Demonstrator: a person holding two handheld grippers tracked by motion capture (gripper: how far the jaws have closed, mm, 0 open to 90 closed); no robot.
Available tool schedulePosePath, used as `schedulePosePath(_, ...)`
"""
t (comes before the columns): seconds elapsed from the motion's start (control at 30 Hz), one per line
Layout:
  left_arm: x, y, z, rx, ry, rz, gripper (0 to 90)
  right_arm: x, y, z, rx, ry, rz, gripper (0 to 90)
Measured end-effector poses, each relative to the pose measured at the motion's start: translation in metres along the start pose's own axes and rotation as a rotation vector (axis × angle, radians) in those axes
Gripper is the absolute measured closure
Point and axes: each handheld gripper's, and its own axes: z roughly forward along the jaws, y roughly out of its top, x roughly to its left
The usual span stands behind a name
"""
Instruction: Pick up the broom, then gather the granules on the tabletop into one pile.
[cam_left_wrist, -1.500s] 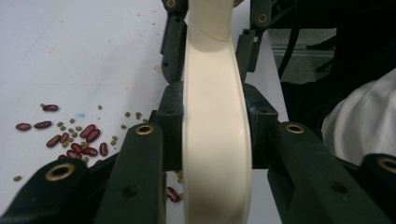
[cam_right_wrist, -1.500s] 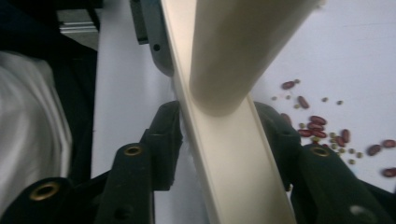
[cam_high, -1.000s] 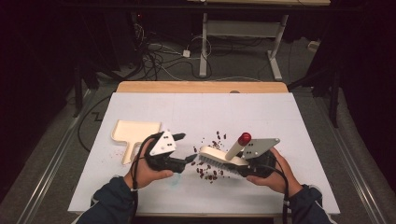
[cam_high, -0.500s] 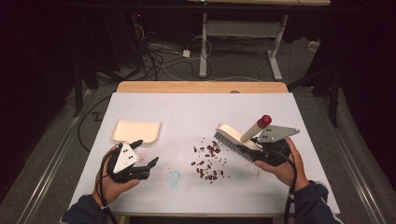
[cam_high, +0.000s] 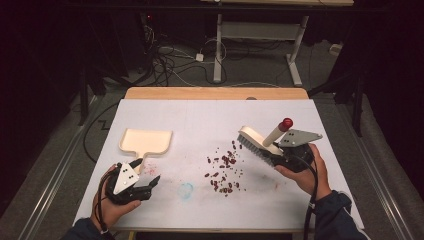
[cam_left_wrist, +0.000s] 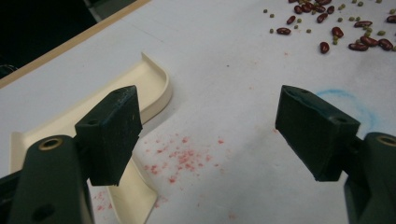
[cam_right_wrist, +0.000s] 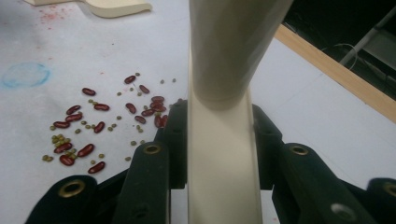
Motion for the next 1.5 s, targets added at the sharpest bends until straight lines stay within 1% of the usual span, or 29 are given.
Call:
schedulePosePath(0.07,0.000,0.000,0.000,0.000,-0.005,-0.003,21.9,-0.002,-0.001,0.002,0.001,-0.009,0.005,67.4)
schedulePosePath(0.1,0.000,0.000,0.000,0.000,-0.006,0.000,22.0,-0.004,-0.001,0.005,0.008,-0.023,0.004,67.5)
schedulePosePath(0.27,0.000,0.000,0.001,0.010,-0.016,0.005,22.0,-0.010,-0.003,0.011,0.017,-0.045,0.012,67.5)
schedulePosePath(0.33,0.000,0.000,0.002,0.013,-0.028,0.002,21.8,-0.013,-0.003,0.014,0.023,-0.061,0.011,67.5)
schedulePosePath(0.37,0.000,0.000,0.002,0.012,-0.035,-0.001,20.5,-0.016,-0.003,0.017,0.023,-0.072,0.018,67.5)
schedulePosePath(0.43,0.000,0.001,0.002,0.004,-0.045,-0.005,20.4,-0.017,-0.003,0.018,0.024,-0.075,0.021,67.5)
schedulePosePath(0.53,-0.002,0.001,0.002,0.011,-0.040,0.009,20.5,-0.020,-0.003,0.021,0.037,-0.095,0.021,67.5)
schedulePosePath(0.57,-0.002,0.002,0.002,0.006,-0.043,0.007,20.4,-0.021,-0.002,0.022,0.046,-0.110,0.012,67.5)
schedulePosePath(0.63,-0.002,0.003,0.004,0.003,-0.038,0.007,20.4,-0.022,-0.001,0.022,0.047,-0.114,0.010,67.5)
schedulePosePath(0.73,-0.001,0.002,0.006,0.018,-0.043,0.008,20.4,-0.026,0.000,0.027,0.057,-0.132,0.002,67.5)
schedulePosePath(0.8,-0.001,0.001,0.007,0.023,-0.048,0.006,20.4,-0.028,0.002,0.034,0.075,-0.149,-0.017,67.5)
schedulePosePath(0.83,-0.001,0.001,0.007,0.021,-0.046,0.002,20.4,-0.029,0.003,0.038,0.083,-0.166,-0.024,67.5)
schedulePosePath(0.87,-0.001,0.001,0.007,0.020,-0.042,0.003,20.4,-0.030,0.003,0.043,0.086,-0.174,-0.028,67.5)
schedulePosePath(0.93,-0.002,0.002,0.007,0.017,-0.043,0.008,20.4,-0.033,0.005,0.054,0.101,-0.187,-0.032,67.5)
schedulePosePath(0.97,-0.002,0.003,0.007,0.022,-0.042,0.013,20.4,-0.034,0.004,0.068,0.123,-0.214,-0.042,67.5)
schedulePosePath(1.0,-0.002,0.003,0.008,0.027,-0.043,0.017,20.4,-0.034,0.004,0.068,0.123,-0.214,-0.042,67.5)
schedulePosePath(1.07,-0.002,0.004,0.010,0.029,-0.048,0.020,20.4,-0.035,0.003,0.081,0.148,-0.229,-0.043,67.5)
schedulePosePath(1.13,-0.002,0.004,0.013,0.036,-0.051,0.021,20.4,-0.033,0.002,0.093,0.163,-0.228,-0.060,67.5)
schedulePosePath(1.17,-0.002,0.003,0.013,0.041,-0.053,0.021,20.4,-0.032,0.004,0.097,0.157,-0.219,-0.062,67.5)
schedulePosePath(1.2,-0.002,0.003,0.014,0.045,-0.055,0.020,20.4,-0.029,0.006,0.100,0.163,-0.221,-0.074,67.5)
schedulePosePath(1.23,-0.003,0.002,0.014,0.049,-0.054,0.021,20.4,-0.026,0.009,0.103,0.172,-0.225,-0.089,67.5)
schedulePosePath(1.27,-0.003,0.002,0.014,0.055,-0.051,0.024,20.4,-0.022,0.010,0.106,0.173,-0.214,-0.096,67.5)
schedulePosePath(1.3,-0.003,0.002,0.013,0.056,-0.050,0.025,20.4,-0.014,0.012,0.113,0.181,-0.199,-0.111,67.5)
schedulePosePath(1.33,-0.003,0.002,0.013,0.055,-0.047,0.026,20.4,-0.014,0.012,0.113,0.181,-0.199,-0.111,67.5)
schedulePosePath(1.37,-0.003,0.002,0.012,0.053,-0.044,0.028,20.4,-0.002,0.015,0.118,0.190,-0.195,-0.154,67.4)
schedulePosePath(1.4,-0.003,0.002,0.011,0.053,-0.041,0.028,20.4,-0.002,0.015,0.118,0.190,-0.195,-0.154,67.4)
schedulePosePath(1.43,-0.003,0.001,0.010,0.055,-0.039,0.030,20.4,0.008,0.017,0.119,0.181,-0.164,-0.173,67.4)
schedulePosePath(1.5,-0.003,0.001,0.009,0.056,-0.034,0.029,20.4,0.016,0.020,0.117,0.169,-0.129,-0.186,67.4)
